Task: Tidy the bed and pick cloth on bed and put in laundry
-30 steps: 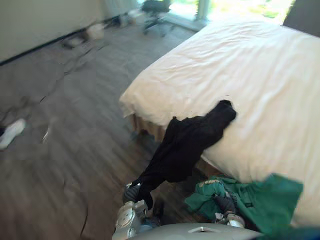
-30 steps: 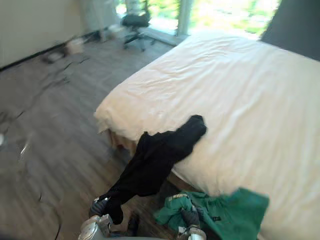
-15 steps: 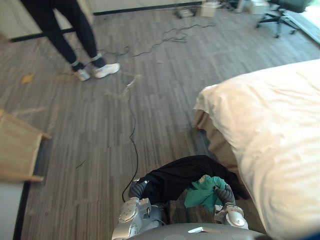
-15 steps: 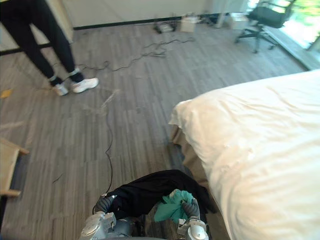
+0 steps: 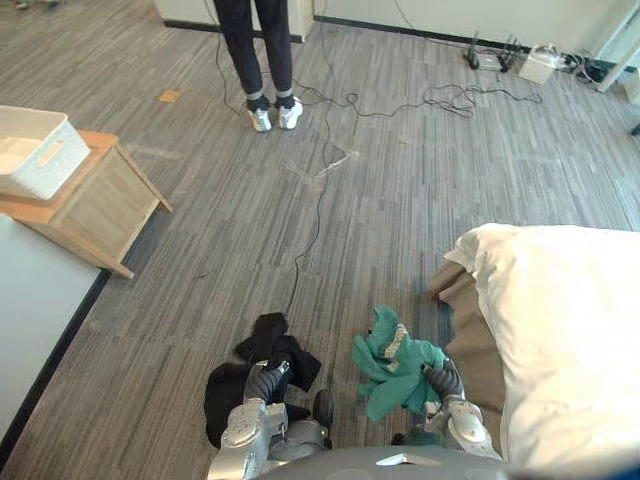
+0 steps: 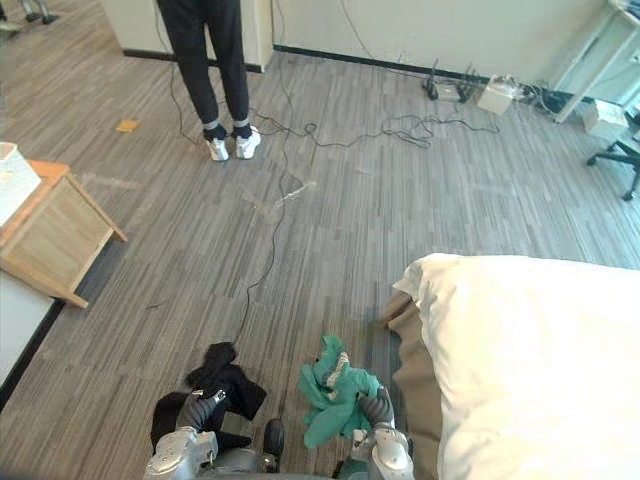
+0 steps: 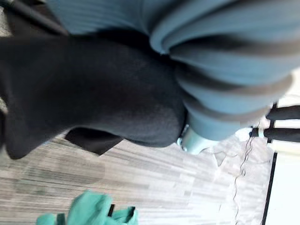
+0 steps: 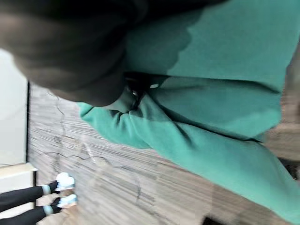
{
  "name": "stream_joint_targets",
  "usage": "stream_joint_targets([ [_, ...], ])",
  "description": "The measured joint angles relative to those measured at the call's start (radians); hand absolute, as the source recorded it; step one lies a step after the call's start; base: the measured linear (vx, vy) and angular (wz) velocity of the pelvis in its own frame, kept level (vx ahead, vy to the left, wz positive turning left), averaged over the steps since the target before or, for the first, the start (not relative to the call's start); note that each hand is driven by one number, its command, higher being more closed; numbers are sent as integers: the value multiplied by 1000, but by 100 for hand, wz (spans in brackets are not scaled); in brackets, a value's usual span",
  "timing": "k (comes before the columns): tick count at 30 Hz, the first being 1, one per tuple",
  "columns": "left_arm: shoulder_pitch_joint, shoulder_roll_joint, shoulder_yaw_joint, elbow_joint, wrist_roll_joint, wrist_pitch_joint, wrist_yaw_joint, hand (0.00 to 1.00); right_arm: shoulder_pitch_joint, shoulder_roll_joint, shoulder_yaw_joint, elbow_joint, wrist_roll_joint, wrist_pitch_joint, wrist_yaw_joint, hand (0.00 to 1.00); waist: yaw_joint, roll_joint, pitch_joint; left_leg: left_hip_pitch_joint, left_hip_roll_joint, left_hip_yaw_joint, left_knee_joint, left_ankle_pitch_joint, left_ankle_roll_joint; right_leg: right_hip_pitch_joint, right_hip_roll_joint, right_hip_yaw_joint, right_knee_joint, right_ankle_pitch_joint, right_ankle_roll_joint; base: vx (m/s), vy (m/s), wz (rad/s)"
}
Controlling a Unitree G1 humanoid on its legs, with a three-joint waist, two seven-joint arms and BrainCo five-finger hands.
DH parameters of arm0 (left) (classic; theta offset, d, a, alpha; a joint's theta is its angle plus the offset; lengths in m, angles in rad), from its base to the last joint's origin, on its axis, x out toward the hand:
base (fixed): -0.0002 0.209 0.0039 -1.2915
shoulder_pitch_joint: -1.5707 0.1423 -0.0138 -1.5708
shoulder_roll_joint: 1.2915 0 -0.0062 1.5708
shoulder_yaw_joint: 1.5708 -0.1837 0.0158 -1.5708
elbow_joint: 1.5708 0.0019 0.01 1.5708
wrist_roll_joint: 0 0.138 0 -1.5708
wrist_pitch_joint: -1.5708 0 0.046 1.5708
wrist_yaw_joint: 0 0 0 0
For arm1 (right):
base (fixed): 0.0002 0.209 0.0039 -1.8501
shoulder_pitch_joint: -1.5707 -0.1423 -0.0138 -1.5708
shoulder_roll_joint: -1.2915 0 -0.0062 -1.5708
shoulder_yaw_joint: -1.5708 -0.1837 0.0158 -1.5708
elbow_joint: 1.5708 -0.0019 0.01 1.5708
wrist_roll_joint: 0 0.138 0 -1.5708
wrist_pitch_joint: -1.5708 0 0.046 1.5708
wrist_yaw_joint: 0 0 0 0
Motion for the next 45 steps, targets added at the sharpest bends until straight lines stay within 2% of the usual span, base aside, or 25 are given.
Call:
stream_joint_targets([
  [1, 4, 4, -4, 0, 0, -2, 0, 100, 8, 1, 2, 0, 1, 0, 1, 100, 1, -19, -4, 3, -16, -1, -4, -4, -6, -3, -22, -1, -19, 63, 9, 108, -129, 37],
  [2, 9, -6, -9, 23, 0, -1, 0, 100, 7, 0, -1, 4, 1, 4, 0, 100, 1, -11, -12, 11, -1, 12, -10, -16, -21, 5, -18, -11, -22, 61, 6, 125, -127, 5],
  [3, 25, -22, -19, 16, 0, -6, -1, 100, -1, -11, -11, -20, 1, 1, 0, 100, 3, 21, -21, 15, 21, 44, -31, -18, -25, 16, -1, -14, -67, 73, 3, 107, -98, -4],
  [6, 43, -40, -22, 16, -2, -6, -2, 100, 7, -20, -10, -26, 1, -1, 4, 100, -1, 46, -20, 48, 47, 86, -67, -7, -44, 61, 21, -17, -128, 94, 2, 128, -80, -5],
  [7, 46, -40, -22, 16, -1, -6, -2, 100, 10, -19, -9, -26, 1, -1, 5, 100, -1, 46, -20, 59, 49, 87, -74, -7, -44, 75, 24, -18, -138, 95, 3, 101, -42, -2],
  [8, 58, -32, -62, 24, 3, -5, -9, 100, -32, -13, 12, 41, -2, -2, 28, 100, -26, 36, -47, 128, 35, 169, -106, -9, -42, 206, 24, -3, -289, 141, 27, 31, -11, -2],
  [20, 70, -33, -61, -4, -12, -21, 1, 100, 26, -35, 34, -1, -12, -24, 12, 100, -28, 51, -32, 130, 54, 216, -100, -10, -46, 189, 40, 40, -276, 148, 13, -19, -14, -11],
  [23, 60, -49, -59, -68, -46, -42, 1, 100, 62, -52, 43, -67, -11, -34, -6, 100, -23, 53, 10, 36, 54, 170, 78, -93, -93, 194, 28, -6, -259, 126, 7, -17, -44, 50],
  [24, 59, -53, -59, -95, -61, -57, 1, 100, 85, -56, 46, -109, -10, -41, -15, 100, -24, 51, 40, -6, 52, 175, 178, -116, -128, 208, 18, -33, -246, 112, 3, -50, -32, 79],
  [26, 57, -60, -57, -124, -86, -69, 3, 100, 95, -67, 47, -127, -10, -49, -27, 100, -24, 45, 64, -92, 79, 265, 352, -148, -151, 231, 6, -86, -237, 90, -4, -57, -17, 70],
  [27, 67, -68, -61, -141, -89, -69, 7, 100, 91, -79, 47, -130, -10, -49, -36, 100, -7, 66, 68, -110, 111, 330, 395, -190, -153, 243, 16, -102, -232, 78, -9, -5, 8, 44],
  [28, 71, -79, -73, -154, -89, -69, 17, 100, 87, -91, 48, -132, -10, -49, -39, 100, -1, 84, 68, -105, 126, 365, 371, -213, -139, 245, 24, -108, -219, 59, -2, 34, 61, 43],
  [29, 66, -86, -90, -160, -88, -68, 30, 100, 77, -96, 50, -114, -10, -49, -40, 100, 2, 89, 64, -74, 109, 390, 299, -223, -75, 237, 14, -113, -187, 33, 13, 86, 98, 35],
  [31, 40, -77, -94, -149, -70, -67, 37, 100, 48, -97, 55, -115, -11, -45, -39, 100, 14, 85, 56, -51, 72, 401, 212, -166, -30, 221, -8, -111, -187, 34, 22, 137, 88, 17],
  [32, 27, -83, -97, -135, -68, -66, 37, 100, 39, -93, 62, -123, -13, -45, -37, 100, 23, 79, 59, -53, 63, 406, 199, -160, -25, 215, -9, -112, -207, 38, 28, 189, 37, 7],
  [33, 10, -78, -92, -130, -67, -66, 41, 100, 35, -86, 69, -130, -19, -45, -37, 100, 29, 74, 64, -81, 72, 418, 244, -170, -43, 224, -1, -113, -244, 54, 34, 213, 25, 9],
  [34, 5, -69, -86, -132, -63, -67, 45, 100, 33, -82, 74, -130, -20, -45, -37, 100, 30, 66, 74, -140, 106, 448, 381, -198, -83, 246, -4, -120, -275, 74, 23, 213, 30, 4],
  [35, 3, -60, -79, -130, -57, -67, 51, 100, 14, -85, 79, -117, -21, -44, -39, 100, 35, 59, 93, -213, 146, 498, 531, -241, -93, 269, -5, -120, -283, 74, 21, 146, 17, -11],
  [37, 33, -72, -97, -141, -50, -67, 64, 100, 29, -107, 74, -113, -22, -41, -43, 100, 43, 83, 83, -232, 183, 496, 407, -207, -44, 307, 23, -111, -299, 51, 25, 191, 58, -26],
  [38, 59, -67, -96, -139, -51, -64, 64, 100, 24, -104, 76, -90, -22, -36, -43, 100, 44, 65, 73, -204, 164, 497, 409, -225, -5, 335, 1, -111, -312, 38, 34, 341, 106, -5],
  [39, 81, -67, -100, -148, -51, -64, 63, 100, 44, -101, 78, -88, -30, -39, -39, 100, 45, 29, 44, -195, 126, 503, 386, -249, -4, 330, -35, -114, -288, 8, 58, 327, 83, 13],
  [40, 81, -72, -101, -147, -53, -64, 62, 100, 49, -103, 78, -82, -31, -41, -39, 100, 48, 22, 38, -175, 111, 502, 371, -259, 0, 316, -46, -113, -227, -8, 78, 346, 65, 18],
  [42, 86, -77, -112, -153, -84, -58, 51, 100, 49, -105, 78, -52, -31, -39, -39, 100, 53, 30, 39, -109, 91, 491, 313, -258, 9, 214, -86, -102, 65, -20, 100, 305, 123, 20],
  [44, 112, -43, -128, -184, -76, -59, 35, 100, 56, -87, 78, -55, -33, -38, -35, 100, 31, 8, 49, -4, 48, 443, 256, -278, 27, 62, -161, -67, 512, 80, 116, 382, 149, 62],
  [45, 113, -30, -137, -182, -76, -58, 35, 100, 67, -83, 81, -58, -34, -38, -32, 100, 18, 12, 52, 25, 43, 418, 250, -292, 35, 26, -172, -65, 609, 72, 109, 435, 77, 94],
])
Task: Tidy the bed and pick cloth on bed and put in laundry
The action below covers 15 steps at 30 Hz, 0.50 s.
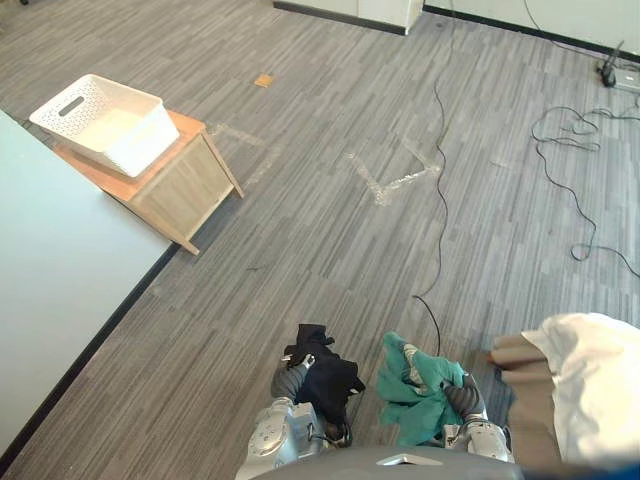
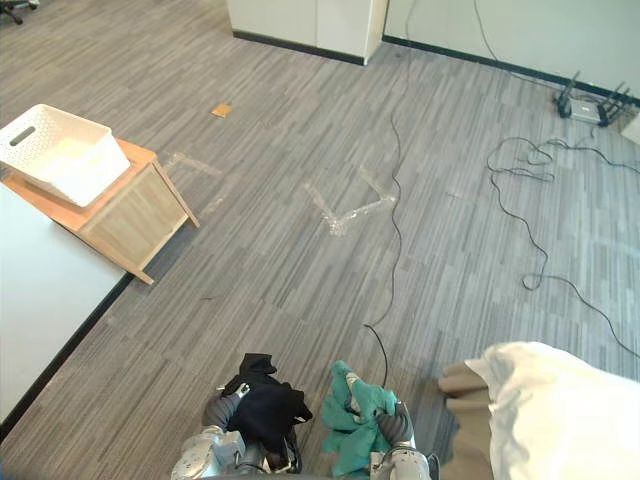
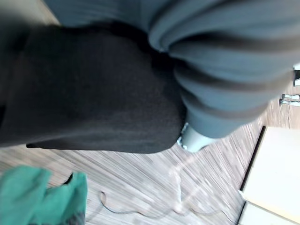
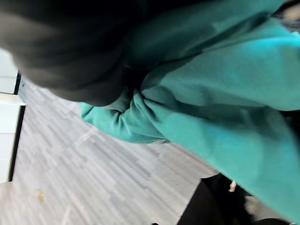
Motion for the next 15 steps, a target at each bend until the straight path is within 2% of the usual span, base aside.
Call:
stream_joint_targets([
  [1, 1, 16, 2, 0, -1, -1, 0, 100, 8, 0, -1, -14, 0, -1, 0, 100, -9, 2, -1, 40, 0, -39, -12, -12, 3, -55, -2, -7, 70, -25, -27, 454, 40, 98],
  [3, -2, 37, 2, 0, -4, -6, 0, 100, 20, -4, -7, -59, 0, -8, 4, 100, -31, 7, 1, 94, 3, -102, -52, -15, 1, -149, 4, -39, 70, -69, -53, 562, -5, 101],
  [4, -2, 39, 2, 0, -14, -7, 0, 100, 17, -7, -13, -71, 0, -19, 11, 100, -45, 20, 9, 125, 16, -137, -77, -15, 0, -201, 13, -59, 26, -96, -63, 500, -78, 96],
  [6, -16, 35, 1, 4, -23, -7, -5, 100, 2, -17, -25, -72, 2, -39, 23, 100, -50, 54, 29, 169, 63, -168, -90, -16, -5, -260, 64, -87, -176, -96, -74, 513, -153, 76],
  [7, -19, 35, 1, 7, -27, -7, -15, 100, -15, -28, -26, -64, 3, -40, 28, 100, -51, 71, 38, 195, 96, -177, -96, -18, -34, -282, 95, -88, -334, -62, -74, 511, -189, 63],
  [8, -23, 35, 0, 15, -32, -7, -20, 100, -29, -34, -29, -58, 3, -42, 32, 100, -52, 82, 44, 226, 125, -185, -112, -26, -59, -299, 116, -86, -512, 21, -75, 538, -237, 65],
  [9, -28, 36, 1, 21, -31, -8, -23, 100, -32, -35, -28, -55, 3, -42, 33, 100, -52, 80, 43, 246, 137, -190, -127, -30, -90, -309, 120, -74, -643, 96, -63, 584, -290, 66],
  [10, -30, 40, 2, 34, -31, -9, -34, 100, -35, -35, -21, -52, 3, -42, 35, 100, -53, 63, 37, 277, 142, -199, -144, -44, -126, -331, 106, -57, -782, 181, -49, 730, -392, 64],
  [11, -28, 45, 1, 45, -30, -9, -40, 100, -35, -35, -16, -52, 3, -42, 35, 100, -53, 45, 33, 309, 144, -201, -149, -68, -174, -354, 84, -42, -830, 208, -56, 789, -413, 56],
  [12, -38, 41, 1, 79, -16, -5, -41, 100, -44, -37, -15, -46, 2, -38, 35, 100, -57, 52, 31, 345, 170, -205, -148, -92, -214, -358, 92, -37, -780, 371, -95, 688, -353, 31],
  [13, -54, 23, 2, 104, -3, -3, -40, 100, -66, -44, -25, -36, 2, -34, 33, 100, -50, 87, 34, 359, 201, -203, -146, -82, -228, -373, 111, -51, -719, 363, -141, 688, -365, 9],
  [14, -65, 2, -3, 109, 7, -5, -46, 100, -105, -49, -41, -27, 2, -24, 33, 100, -52, 122, 38, 359, 236, -209, -145, -1, -228, -387, 135, -64, -633, 282, -154, 520, -316, 6],
  [15, -71, -6, -2, 110, 8, -5, -51, 100, -106, -48, -43, -26, 1, -23, 34, 100, -54, 128, 36, 357, 246, -225, -126, 55, -227, -385, 140, -76, -597, 247, -159, 625, -427, 17],
])
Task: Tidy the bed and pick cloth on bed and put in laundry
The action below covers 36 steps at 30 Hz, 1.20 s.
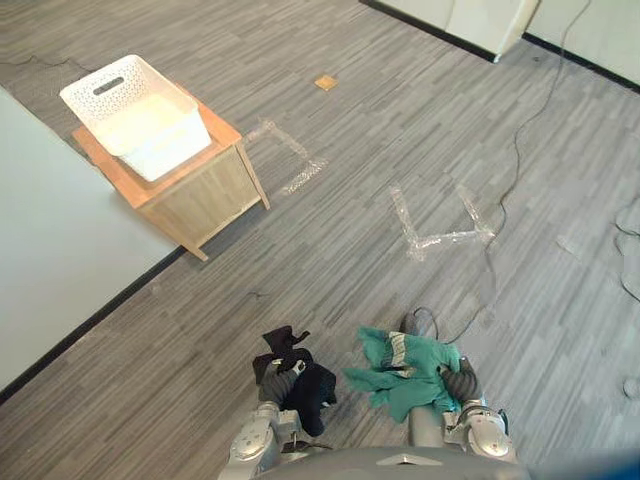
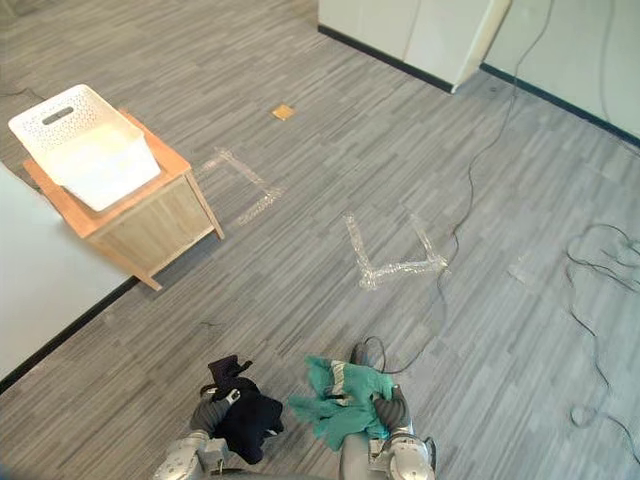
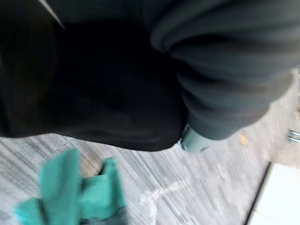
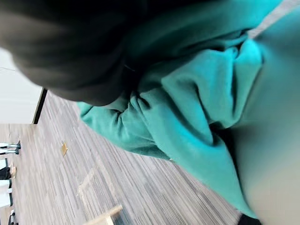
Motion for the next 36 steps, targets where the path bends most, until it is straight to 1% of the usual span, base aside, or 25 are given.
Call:
stream_joint_targets([
  [2, -9, -7, 2, 0, 1, -3, -7, 100, 11, 1, 4, -4, -9, 2, 2, 100, -1, 10, 0, -71, 44, -52, 219, 125, 6, 69, 22, -37, 31, -92, 3, 661, -444, 19],
  [4, -3, -8, 4, -1, -3, -3, -7, 100, 29, -1, 23, -30, -18, 2, 3, 100, 11, 20, 6, -194, 94, -86, 511, 359, 9, 169, 73, -35, -27, -136, -7, 546, -252, -18],
  [5, 8, -12, 3, -14, -7, -2, -9, 100, 37, -8, 32, -50, -19, 2, 6, 100, 19, 41, 8, -286, 115, -103, 716, 327, -3, 233, 116, -30, -77, -147, -21, 521, -87, -43],
  [6, 14, -19, 0, -39, -11, -1, -14, 100, 40, -15, 34, -65, -19, 1, 5, 100, 26, 54, 14, -360, 113, -107, 879, 248, -2, 280, 142, -17, -104, -159, -41, 577, -53, -55],
  [9, 3, -38, -34, -76, 1, -2, -5, 100, 35, -16, 43, -51, -19, 6, -7, 100, 62, 41, 23, -493, 53, -8, 961, 70, 39, 383, 160, 47, -146, -192, -80, 435, -8, -66],
  [11, -3, -50, -67, -122, 22, 2, 5, 100, 19, -8, 55, -31, -19, 18, -10, 100, 74, 28, 28, -587, -14, 62, 796, -18, 45, 452, 149, 86, -191, -206, -77, 409, 52, -62],
  [12, -13, -49, -88, -132, 39, -1, 16, 100, 17, -2, 60, -20, -26, 21, -14, 100, 76, 22, 28, -606, -48, 92, 623, -31, 57, 489, 138, 94, -217, -217, -64, 426, 102, -47],
  [13, -24, -49, -99, -131, 51, 0, 18, 100, 16, -2, 64, -18, -31, 21, -21, 100, 76, 21, 28, -614, -67, 115, 502, -24, 65, 517, 132, 95, -237, -223, -58, 527, 153, -26],
  [15, -26, -54, -107, -143, 71, 3, 20, 100, 25, -2, 67, -12, -37, 26, -29, 100, 76, 17, 28, -621, -100, 199, 214, 56, 71, 572, 115, 89, -268, -253, -30, 485, 178, -4],
  [17, 9, -55, -102, -192, 70, 4, 34, 100, 28, -2, 66, -11, -39, 42, -43, 100, 93, -15, 21, -621, -107, 350, 108, 203, 139, 629, 78, 79, -278, -292, 26, 594, 234, 1],
  [18, 18, -55, -95, -197, 67, 4, 34, 100, 26, -1, 66, -12, -39, 44, -48, 100, 90, -28, 5, -622, -125, 383, 129, 192, 205, 642, 56, 74, -288, -297, 47, 666, 238, 31],
  [19, 24, -73, -78, -212, 53, 10, 34, 100, 22, -5, 62, -10, -39, 44, -62, 100, 82, -51, 8, -629, -124, 397, 208, 138, 286, 674, 38, 51, -300, -274, 108, 666, 240, 43],
  [20, 22, -73, -48, -237, 32, 20, 33, 100, 17, -1, 63, 4, -45, 45, -57, 100, 92, -56, 13, -649, -85, 394, 340, 77, 319, 710, 39, 56, -297, -234, 174, 765, 324, 36],
  [21, 18, -62, -23, -254, 39, 10, 46, 100, 24, 7, 77, 24, -54, 44, -63, 100, 118, -74, 1, -650, -81, 422, 397, 33, 301, 727, 33, 56, -207, -223, 220, 727, 380, 38],
  [22, -1, -44, -16, -273, 39, -8, 68, 100, 47, 6, 85, 24, -59, 37, -60, 100, 119, -81, -20, -566, -109, 406, 293, -16, 258, 686, 15, 40, -9, -242, 254, 696, 413, 89],
  [23, -36, -19, -16, -272, 39, -30, 98, 100, 52, 16, 85, 27, -62, 34, -56, 100, 105, -115, -29, -516, -175, 350, 232, -20, 259, 616, -35, 30, 222, -212, 273, 582, 326, 129],
  [24, -60, -12, -7, -257, 40, -50, 113, 100, 54, 18, 84, 28, -64, 29, -50, 100, 95, -127, -35, -481, -207, 312, 196, -23, 263, 558, -60, 34, 373, -162, 286, 608, 241, 166],
  [25, -68, -14, 1, -221, 25, -65, 109, 100, 46, 22, 80, 47, -64, 28, -41, 100, 85, -122, -34, -417, -235, 248, 151, -24, 264, 491, -76, 45, 557, -159, 276, 511, 124, 158],
  [27, -46, -24, -24, -122, 20, -36, 86, 100, 51, 24, 61, 56, -66, 28, -38, 100, 68, -77, -40, -319, -244, 129, 85, -25, 263, 411, -102, -34, 689, -213, 185, 621, 71, 165],
  [29, -8, -19, -36, -85, 20, -5, 77, 100, 56, 32, 55, 36, -66, 28, -33, 100, 58, -64, -41, -255, -255, 23, 39, -25, 263, 310, -119, -50, 671, -258, 112, 653, -49, 176],
  [31, 0, -5, -73, -37, 19, 11, 75, 100, 60, 37, 42, 12, -55, 27, -27, 100, 40, -58, -33, -210, -252, -68, 25, -28, 263, 222, -113, -8, 574, -305, 115, 612, -202, 178],
  [32, -2, -5, -90, -18, 19, 22, 72, 100, 52, 31, 37, 3, -43, 21, -28, 100, 26, -42, -24, -170, -223, -92, 16, -40, 242, 186, -90, 34, 441, -312, 115, 541, -265, 153],
  [34, -12, -4, -96, -14, 34, 25, 71, 100, 39, 30, 35, 6, -36, 19, -21, 100, 30, -27, -15, -110, -167, -94, -1, -71, 186, 144, -62, 92, 165, -254, 140, 540, -319, 125],
  [35, -2, 3, -94, -19, 37, 22, 73, 100, 40, 35, 46, 7, -33, 19, -21, 100, 34, -35, -19, -81, -138, -100, -22, -95, 146, 125, -67, 132, -39, -159, 153, 447, -331, 91],
  [36, 1, 8, -94, -25, 37, 22, 73, 100, 40, 39, 53, 7, -34, 19, -21, 100, 34, -52, -24, -66, -126, -107, -32, -116, 116, 111, -74, 154, -108, -108, 165, 597, -458, 100],
])
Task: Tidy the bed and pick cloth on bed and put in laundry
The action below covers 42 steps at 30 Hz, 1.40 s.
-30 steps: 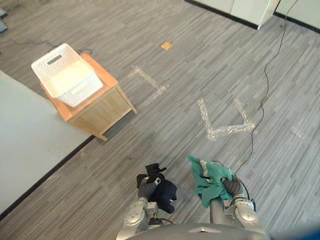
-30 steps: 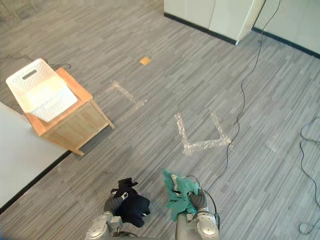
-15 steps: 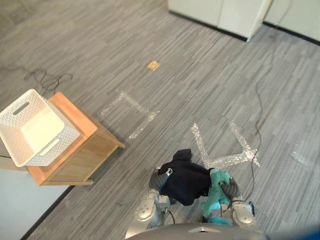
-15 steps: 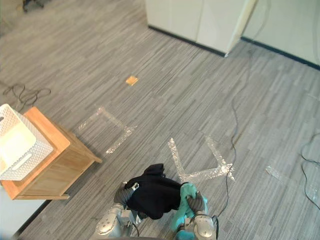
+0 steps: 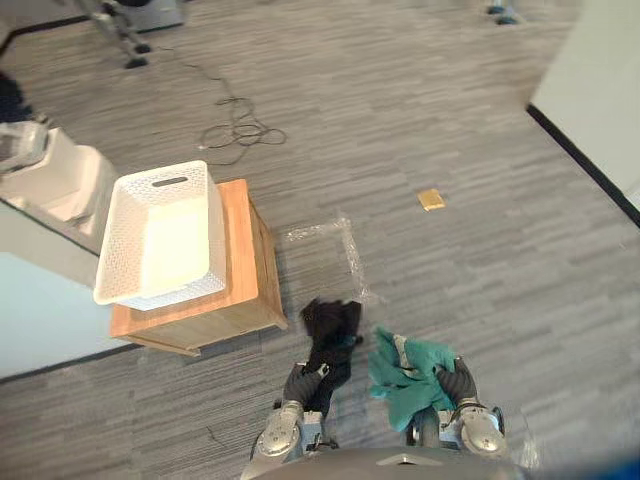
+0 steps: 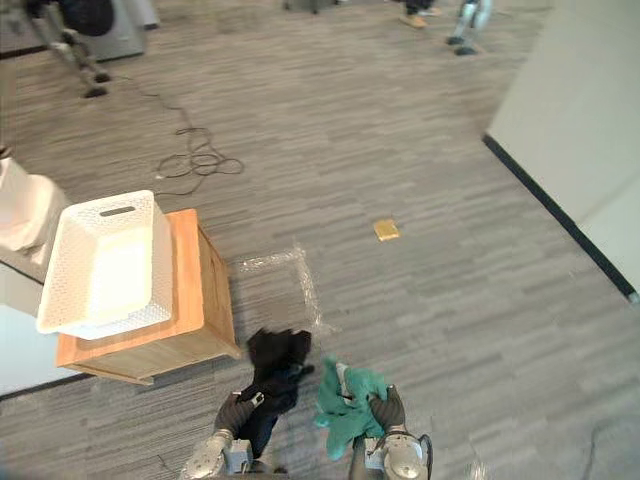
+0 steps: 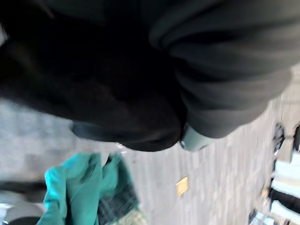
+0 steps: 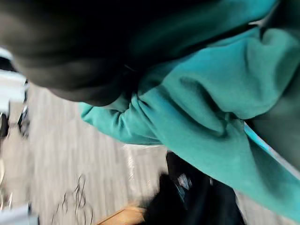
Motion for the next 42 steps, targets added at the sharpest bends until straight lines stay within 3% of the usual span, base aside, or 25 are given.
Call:
stream_joint_targets([
  [1, -1, -2, -5, 8, 2, 1, 0, 100, -1, 6, 6, 3, -1, 2, 0, 100, -2, -2, -2, 44, 39, -22, -25, -34, -46, -11, 17, 21, 46, 138, 10, 594, -460, 66],
  [2, -6, -32, -11, 24, 2, 1, 2, 100, -20, -7, -5, 6, -2, 4, -1, 100, 10, 30, 0, 40, 76, -32, -16, -15, -41, -43, 50, 22, 141, 74, -19, 569, -443, 44],
  [6, -23, -78, -6, 103, 36, -2, -1, 100, -29, -9, -1, 7, -4, 10, -9, 100, -3, 58, 0, -49, 125, -71, 269, 93, -40, 4, 62, -36, 279, -87, -67, 580, -440, 44],
  [7, -27, -80, 28, 111, 31, 0, 2, 100, -23, -17, 32, 13, -4, 11, -5, 100, -1, 65, 5, -164, 174, -60, 535, 244, -41, 99, 86, -82, 253, -130, -95, 554, -342, 47],
  [9, -25, -75, 42, 109, 17, 0, 4, 100, -19, -27, 65, 17, -5, 12, 2, 100, 15, 66, 7, -227, 227, -14, 682, 350, -47, 180, 116, -106, 192, -150, -121, 422, -189, 24],
  [11, -16, -69, 49, 70, -4, -1, 6, 100, -25, -30, 76, 18, -5, 13, 3, 100, 35, 68, 9, -352, 262, 126, 910, 226, -19, 299, 132, -114, 99, -160, -146, 445, -140, 10],
  [13, 5, -71, 51, 37, -4, -4, 6, 100, -28, -30, 75, 18, -5, 16, 2, 100, 36, 68, 9, -411, 237, 205, 922, 152, -24, 389, 135, -115, 23, -161, -147, 488, -83, 8],
  [15, 22, -73, 55, -10, -9, -4, 5, 100, -40, -30, 76, 18, -6, 22, 2, 100, 57, 68, 10, -497, 166, 273, 800, 67, -32, 483, 127, -129, -34, -165, -133, 563, 21, -5],
  [17, 25, -76, 56, -36, -8, -4, 0, 100, -46, -31, 76, 15, -14, 23, 2, 100, 57, 61, 15, -548, 113, 386, 592, 60, -22, 556, 111, -145, -63, -192, -91, 531, 119, 4],
  [18, 25, -79, 55, -48, -8, -3, -2, 100, -42, -33, 76, 13, -23, 23, 1, 100, 55, 60, 15, -561, 100, 477, 480, 103, -4, 593, 107, -154, -77, -209, -64, 559, 170, 18],
  [19, 31, -83, 55, -60, -8, -2, -3, 100, -37, -35, 76, 9, -25, 23, 1, 100, 56, 65, 14, -559, 94, 558, 400, 156, 60, 617, 113, -158, -80, -223, -43, 560, 207, 52],
  [20, 27, -80, 60, -65, -5, 1, -7, 100, -43, -21, 80, 21, -36, 38, -2, 100, 50, 23, 5, -524, 58, 653, 382, 144, 188, 651, 80, -175, -79, -246, -14, 571, 206, 87],
  [21, 10, -80, 75, -81, 1, 6, -15, 100, -45, -8, 80, 19, -42, 38, -5, 100, 42, -10, 3, -528, 41, 753, 387, 139, 206, 650, 59, -198, -72, -232, -10, 570, 211, 108],
  [23, 12, -89, 96, -129, 2, 10, -23, 100, -65, -9, 77, 20, -42, 41, -17, 100, 42, -13, 3, -515, 37, 817, 396, 63, 278, 665, 74, -217, -44, -193, -12, 574, 246, 107],
  [25, 11, -90, 108, -145, 3, 11, -22, 100, -79, -6, 75, 21, -42, 45, -18, 100, 54, -21, 4, -456, -1, 763, 356, -2, 250, 639, 60, -208, 141, -170, 24, 612, 291, 109],
  [28, 20, -82, 110, -145, 5, 14, -22, 100, -73, -5, 76, 24, -43, 40, -10, 100, 46, -25, 1, -319, -84, 632, 255, -2, 212, 474, 3, -141, 689, -139, 58, 455, 126, 132],
  [29, 26, -73, 111, -145, 11, 15, -21, 100, -62, -2, 76, 24, -43, 40, -2, 100, 41, -16, -3, -268, -106, 565, 215, 6, 196, 401, -15, -144, 838, -147, 43, 335, 21, 129],
  [31, 31, -57, 110, -146, 42, 15, -20, 100, -43, 1, 75, 22, -43, 39, 6, 100, 18, -10, -15, -211, -129, 450, 169, 18, 177, 310, -58, -176, 894, -178, -13, 418, -58, 190],
  [32, 35, -49, 114, -146, 43, 14, -20, 100, -23, 4, 76, 17, -43, 39, 10, 100, 3, -13, -32, -209, -136, 370, 150, 26, 165, 248, -76, -179, 848, -203, -54, 358, -86, 206],
  [34, 38, -44, 126, -144, 45, 12, -19, 100, -14, 4, 79, 15, -43, 38, 17, 100, -7, -16, -39, -198, -135, 243, 142, 38, 147, 172, -66, -128, 705, -225, -78, 381, -202, 204],
  [37, 41, -45, 131, -140, 81, 9, -19, 100, -32, 0, 69, 6, -43, 38, 19, 100, -15, 0, -32, -194, -95, 47, 134, 60, 96, 141, 66, 108, 285, -216, -42, 386, -320, 199],
  [39, 46, -43, 149, -138, 83, 7, -18, 100, -38, 2, 66, 0, -43, 34, 18, 100, -9, -23, -34, -200, -88, -26, 135, 60, 45, 145, 93, 251, 53, -116, -22, 302, -404, 180],
  [40, 53, -31, 163, -135, 88, 6, -18, 100, -37, 11, 68, 0, -43, 33, 18, 100, -4, -56, -35, -195, -96, -70, 141, 34, -1, 152, 78, 299, -21, 36, 13, 282, -467, 143],
  [41, 47, -57, 181, -93, 97, 13, -18, 100, -50, -14, 66, 10, -43, 38, 18, 100, 5, -10, -36, -204, -49, -105, 148, 37, -34, 180, 106, 236, -5, 25, -7, 269, -445, 146],
  [42, 60, -61, 181, -97, 102, 10, -20, 100, -50, -20, 64, 4, -43, 38, 16, 100, 1, -7, -37, -210, -35, -107, 150, 46, -53, 196, 110, 214, -12, 6, -15, 241, -373, 126],
])
